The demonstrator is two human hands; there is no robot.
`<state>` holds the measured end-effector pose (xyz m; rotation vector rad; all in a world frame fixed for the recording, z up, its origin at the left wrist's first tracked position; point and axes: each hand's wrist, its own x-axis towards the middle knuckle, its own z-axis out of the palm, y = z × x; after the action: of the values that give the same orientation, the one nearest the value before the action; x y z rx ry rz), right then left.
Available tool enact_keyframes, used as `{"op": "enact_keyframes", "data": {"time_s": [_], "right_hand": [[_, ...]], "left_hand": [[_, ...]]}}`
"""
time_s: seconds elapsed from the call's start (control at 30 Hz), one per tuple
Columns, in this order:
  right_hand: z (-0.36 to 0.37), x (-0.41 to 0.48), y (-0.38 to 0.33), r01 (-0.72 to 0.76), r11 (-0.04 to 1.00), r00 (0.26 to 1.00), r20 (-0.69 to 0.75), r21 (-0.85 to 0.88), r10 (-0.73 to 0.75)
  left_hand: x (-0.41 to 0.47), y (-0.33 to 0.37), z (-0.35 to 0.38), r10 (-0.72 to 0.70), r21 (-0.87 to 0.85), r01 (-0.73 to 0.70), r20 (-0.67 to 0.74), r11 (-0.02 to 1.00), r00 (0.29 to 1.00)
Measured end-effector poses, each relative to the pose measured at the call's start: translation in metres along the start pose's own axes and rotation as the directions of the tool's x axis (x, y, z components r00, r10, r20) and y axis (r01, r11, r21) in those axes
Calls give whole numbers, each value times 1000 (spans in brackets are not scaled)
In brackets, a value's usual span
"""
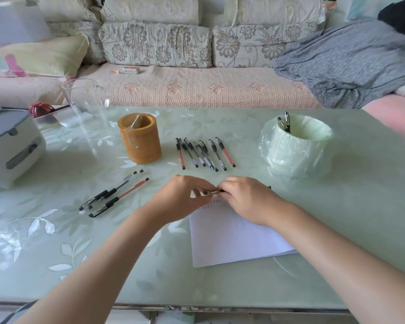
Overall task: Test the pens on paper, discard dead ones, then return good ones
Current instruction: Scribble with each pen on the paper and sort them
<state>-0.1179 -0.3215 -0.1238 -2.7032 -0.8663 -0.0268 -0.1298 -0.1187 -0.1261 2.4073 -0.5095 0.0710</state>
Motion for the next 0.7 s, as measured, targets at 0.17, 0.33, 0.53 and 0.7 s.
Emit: {"op": "enact_keyframes", "data": {"time_s": [0.17,0.33,0.53,0.7], "right_hand": [[1,-1,-5,10,999,994,-107,-40,-14],[-3,2,-9,25,996,994,-103,-81,-33],[-5,5,-14,-57,992,992,-116,-113,43],[-11,3,-11,-111,993,994,-11,35,111]], "left_hand": [[-3,-2,4,-53,-64,48,-71,997,996],[-4,-1,2,-36,-92,29,-85,995,996],[-3,-5,-6,-36,-88,29,-79,996,996],[-2,-10,-10,-54,65,59,-74,996,996]]}}
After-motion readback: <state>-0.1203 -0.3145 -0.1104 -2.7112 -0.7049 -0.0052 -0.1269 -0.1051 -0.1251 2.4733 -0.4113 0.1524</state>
